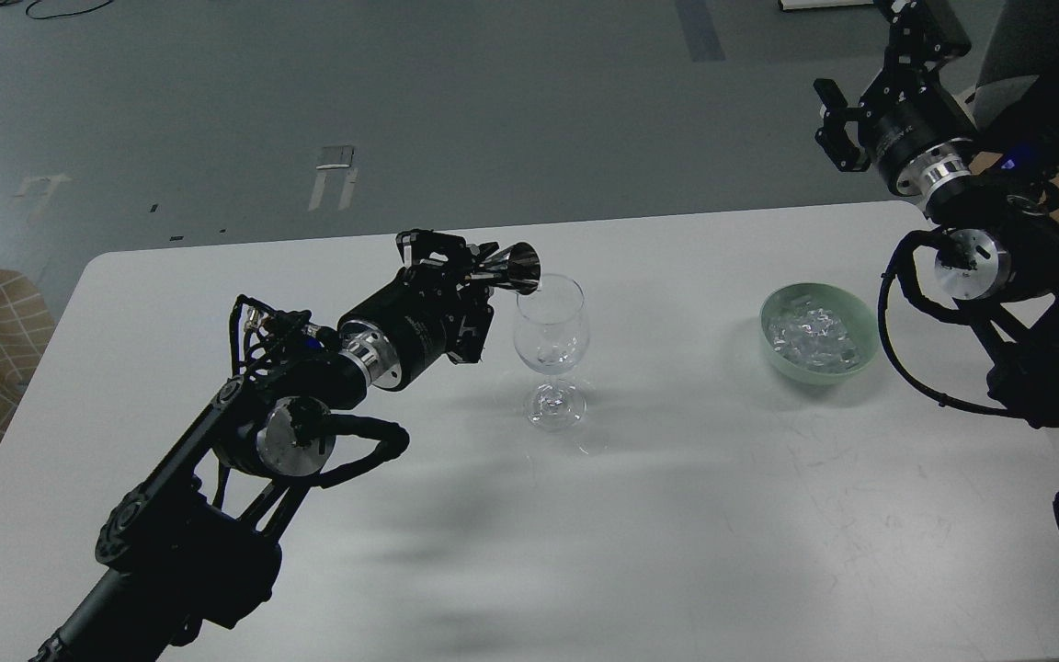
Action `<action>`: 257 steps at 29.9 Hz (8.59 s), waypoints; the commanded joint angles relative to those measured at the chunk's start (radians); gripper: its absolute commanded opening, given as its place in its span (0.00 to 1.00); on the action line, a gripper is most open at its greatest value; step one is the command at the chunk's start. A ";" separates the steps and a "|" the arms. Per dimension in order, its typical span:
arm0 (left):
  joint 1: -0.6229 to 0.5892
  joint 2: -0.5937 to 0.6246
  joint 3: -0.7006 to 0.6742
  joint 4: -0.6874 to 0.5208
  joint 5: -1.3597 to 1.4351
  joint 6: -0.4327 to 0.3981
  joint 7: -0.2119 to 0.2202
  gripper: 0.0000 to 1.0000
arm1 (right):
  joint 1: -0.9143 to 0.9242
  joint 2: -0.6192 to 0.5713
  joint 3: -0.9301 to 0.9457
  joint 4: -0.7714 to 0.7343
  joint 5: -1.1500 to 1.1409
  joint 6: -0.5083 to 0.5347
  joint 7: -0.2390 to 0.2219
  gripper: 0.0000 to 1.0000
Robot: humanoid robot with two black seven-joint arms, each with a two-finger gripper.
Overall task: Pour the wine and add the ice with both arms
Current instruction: 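Tilt the jigger with the left gripper to pour into the glass, then rotate the jigger upright and move it back toward its spot, then lower the jigger onto the table and open the left gripper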
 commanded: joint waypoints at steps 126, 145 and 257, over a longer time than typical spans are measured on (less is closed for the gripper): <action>-0.095 0.090 -0.145 -0.187 -0.091 0.001 0.098 0.00 | 0.000 -0.003 0.000 -0.006 0.000 -0.008 -0.002 1.00; 0.250 -0.033 -0.577 -0.063 -0.477 -0.104 -0.046 0.00 | -0.009 0.000 -0.002 -0.008 0.000 -0.009 -0.005 1.00; 0.278 -0.146 -0.595 0.439 -0.597 -0.397 -0.183 0.98 | -0.035 0.012 -0.003 -0.012 -0.002 -0.022 -0.005 1.00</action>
